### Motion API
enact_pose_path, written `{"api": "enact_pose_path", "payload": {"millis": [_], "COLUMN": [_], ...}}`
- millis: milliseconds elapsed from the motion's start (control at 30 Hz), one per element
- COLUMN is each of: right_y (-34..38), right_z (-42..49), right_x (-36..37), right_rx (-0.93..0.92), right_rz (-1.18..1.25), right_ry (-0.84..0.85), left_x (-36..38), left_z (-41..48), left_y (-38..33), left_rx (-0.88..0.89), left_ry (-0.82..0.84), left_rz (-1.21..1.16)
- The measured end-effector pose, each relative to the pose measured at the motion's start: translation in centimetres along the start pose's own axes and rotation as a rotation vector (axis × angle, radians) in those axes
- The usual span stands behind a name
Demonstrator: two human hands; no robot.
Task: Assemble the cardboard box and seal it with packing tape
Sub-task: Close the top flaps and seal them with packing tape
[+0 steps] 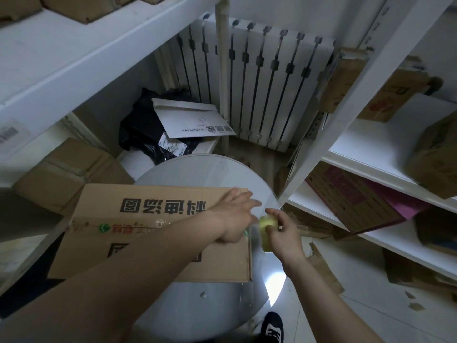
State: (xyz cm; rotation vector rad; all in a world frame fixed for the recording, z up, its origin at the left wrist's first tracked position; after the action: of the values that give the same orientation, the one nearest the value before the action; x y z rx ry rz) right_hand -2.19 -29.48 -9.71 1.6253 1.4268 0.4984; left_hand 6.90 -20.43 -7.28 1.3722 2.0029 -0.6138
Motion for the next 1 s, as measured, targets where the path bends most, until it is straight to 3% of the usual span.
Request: {"api": "enact_pose_path", "payload": {"millis": [133, 200, 267, 367, 500, 667, 800, 900, 1000], "right_y": [1.1, 0.9, 0.4, -0.3, 0.0, 2.2, 2.7, 1.6, 0.0], "right_z": [-0.8, -1.4, -2.1, -1.9, -0.6, 2.1, 4.2, 5.4, 7.1], "right_x": [1.3, 2.3, 3.2, 3.9, 3.9, 2.9, 1.6, 0.3, 0.0], "right_rx": [-0.054, -0.027, 0.009, 0.015, -0.058, -0.144, -0.204, -0.140, -0.114], "right_rz": [-0.222, -0.359, -0.446, -0.517, -0.492, -0.528, -0.382, -0.267, -0.330], "right_ry": [-0.011, 0.027, 0.069, 0.112, 0.096, 0.079, 0.070, 0.038, 0.030], "left_x": [2.5, 6.0, 9.3, 11.6, 12.5, 13.7, 13.6, 11.6, 8.2], "left_z": [-6.3, -8.7, -10.4, -11.0, -9.8, -9.6, -9.2, -7.6, -5.1], "left_y": [6.9, 10.5, 13.3, 14.7, 13.7, 13.4, 12.5, 12.0, 11.0], "left_rx": [-0.333, -0.552, -0.670, -0.637, -0.630, -0.720, -0.736, -0.655, -0.495], "left_ry": [-0.346, -0.319, -0.173, -0.034, 0.021, -0.043, -0.068, -0.188, -0.336], "left_rz": [-0.458, -0.597, -0.664, -0.655, -0.654, -0.736, -0.753, -0.627, -0.570]}}
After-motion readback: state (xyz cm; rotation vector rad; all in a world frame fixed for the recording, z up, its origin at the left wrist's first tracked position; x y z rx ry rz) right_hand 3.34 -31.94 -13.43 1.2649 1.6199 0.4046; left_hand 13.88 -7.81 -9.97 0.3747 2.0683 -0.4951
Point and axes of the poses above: each hand's wrist, its own z-axis towards the middle knuckle, its own x-axis out of the palm, y = z × x, the point moved 6 cm from there along z, towards the middle knuckle, and after that the axes turned 14 degrees about y, right-handed, at the moved point
